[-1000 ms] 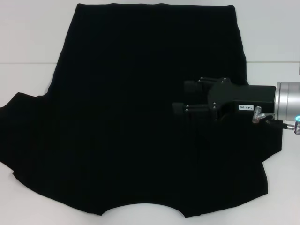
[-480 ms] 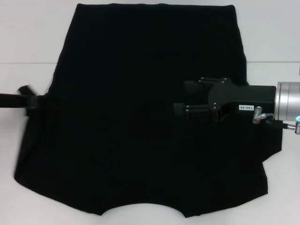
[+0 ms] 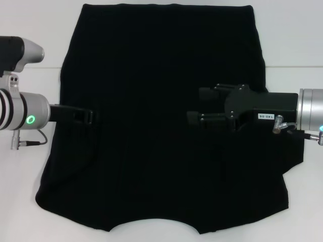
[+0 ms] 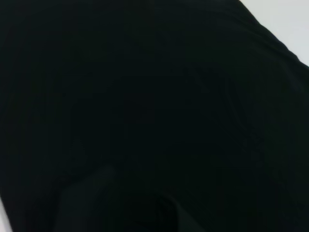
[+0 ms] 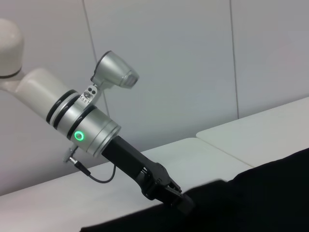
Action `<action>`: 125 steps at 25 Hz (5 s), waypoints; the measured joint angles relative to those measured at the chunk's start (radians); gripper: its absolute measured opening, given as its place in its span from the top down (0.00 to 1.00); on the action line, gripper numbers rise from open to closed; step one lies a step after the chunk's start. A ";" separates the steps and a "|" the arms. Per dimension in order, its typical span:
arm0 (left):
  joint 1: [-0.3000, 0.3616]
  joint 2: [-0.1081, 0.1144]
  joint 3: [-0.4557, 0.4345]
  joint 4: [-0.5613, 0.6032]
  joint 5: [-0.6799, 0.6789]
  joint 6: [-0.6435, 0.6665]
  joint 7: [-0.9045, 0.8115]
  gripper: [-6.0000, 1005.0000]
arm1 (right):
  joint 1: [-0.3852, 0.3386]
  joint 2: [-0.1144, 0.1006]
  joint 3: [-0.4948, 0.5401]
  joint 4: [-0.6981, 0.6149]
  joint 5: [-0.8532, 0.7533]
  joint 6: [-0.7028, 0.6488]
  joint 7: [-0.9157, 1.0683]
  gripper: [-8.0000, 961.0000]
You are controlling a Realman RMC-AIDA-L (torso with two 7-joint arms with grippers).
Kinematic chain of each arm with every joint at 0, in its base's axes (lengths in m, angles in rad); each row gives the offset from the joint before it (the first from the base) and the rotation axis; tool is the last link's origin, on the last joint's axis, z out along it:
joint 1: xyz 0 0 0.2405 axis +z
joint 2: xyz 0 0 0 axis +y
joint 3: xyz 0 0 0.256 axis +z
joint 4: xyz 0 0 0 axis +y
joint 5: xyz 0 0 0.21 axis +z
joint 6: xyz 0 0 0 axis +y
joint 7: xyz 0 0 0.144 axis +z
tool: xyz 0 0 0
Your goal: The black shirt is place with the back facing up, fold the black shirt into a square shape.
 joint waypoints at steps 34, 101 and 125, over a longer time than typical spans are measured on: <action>0.018 -0.010 0.096 -0.395 -0.746 0.372 1.363 0.07 | -0.034 -0.199 0.063 -0.088 -0.431 0.136 0.950 0.11; 0.022 -0.009 0.106 -0.395 -0.757 0.338 1.366 0.11 | -0.026 -0.157 -0.012 0.041 -0.558 0.318 1.001 0.97; 0.022 -0.010 0.109 -0.397 -0.769 0.342 1.343 0.12 | -0.160 -0.162 0.195 -0.019 -0.517 0.264 0.892 0.99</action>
